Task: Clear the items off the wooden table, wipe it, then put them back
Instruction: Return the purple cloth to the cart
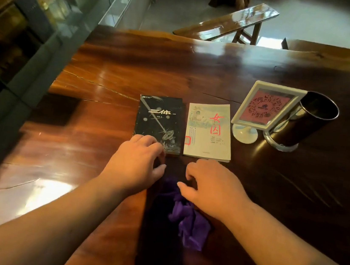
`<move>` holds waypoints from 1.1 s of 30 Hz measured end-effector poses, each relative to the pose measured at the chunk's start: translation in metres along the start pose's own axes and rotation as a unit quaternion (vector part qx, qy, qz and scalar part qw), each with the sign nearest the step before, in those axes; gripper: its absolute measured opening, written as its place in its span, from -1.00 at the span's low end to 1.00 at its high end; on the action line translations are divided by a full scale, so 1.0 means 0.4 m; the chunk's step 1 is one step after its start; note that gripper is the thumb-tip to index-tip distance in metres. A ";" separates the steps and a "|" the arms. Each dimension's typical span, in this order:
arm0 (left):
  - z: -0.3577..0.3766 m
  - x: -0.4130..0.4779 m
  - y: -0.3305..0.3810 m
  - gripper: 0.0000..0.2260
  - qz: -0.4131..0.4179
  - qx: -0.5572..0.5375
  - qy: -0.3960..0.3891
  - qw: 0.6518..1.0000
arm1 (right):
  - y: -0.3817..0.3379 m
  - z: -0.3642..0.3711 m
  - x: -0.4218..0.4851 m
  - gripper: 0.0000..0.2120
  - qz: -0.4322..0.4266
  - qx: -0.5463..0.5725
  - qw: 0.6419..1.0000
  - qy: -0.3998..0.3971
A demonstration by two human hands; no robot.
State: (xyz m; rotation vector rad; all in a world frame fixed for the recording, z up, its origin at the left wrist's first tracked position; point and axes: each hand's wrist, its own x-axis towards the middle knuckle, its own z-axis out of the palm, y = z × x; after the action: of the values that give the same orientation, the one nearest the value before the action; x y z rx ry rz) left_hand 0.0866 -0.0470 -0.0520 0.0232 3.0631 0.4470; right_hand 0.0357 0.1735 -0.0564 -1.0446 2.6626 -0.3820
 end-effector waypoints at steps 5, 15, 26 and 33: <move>0.014 -0.103 0.020 -0.76 -0.012 0.006 -0.008 1.000 | -0.048 0.062 -0.053 -0.62 -0.004 -0.039 0.999 -0.031; 0.037 -0.229 0.159 -0.54 -0.064 -0.030 -0.043 0.997 | -0.107 0.013 -0.186 -0.75 -0.066 0.013 0.992 0.106; -0.305 -0.204 0.600 -0.74 0.061 -0.008 0.030 0.998 | -0.041 -0.359 -0.522 -0.50 0.062 0.030 0.988 0.140; -0.511 -0.181 0.817 -0.73 0.147 0.010 0.096 0.984 | 0.039 -0.558 -0.707 -0.89 0.184 0.085 0.962 0.183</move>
State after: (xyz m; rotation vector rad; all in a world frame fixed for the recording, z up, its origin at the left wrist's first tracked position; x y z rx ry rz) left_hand 0.1516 0.2064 0.2403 0.4655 3.2657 0.4544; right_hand 0.1535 0.4133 0.1860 -0.4432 2.9935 -0.7690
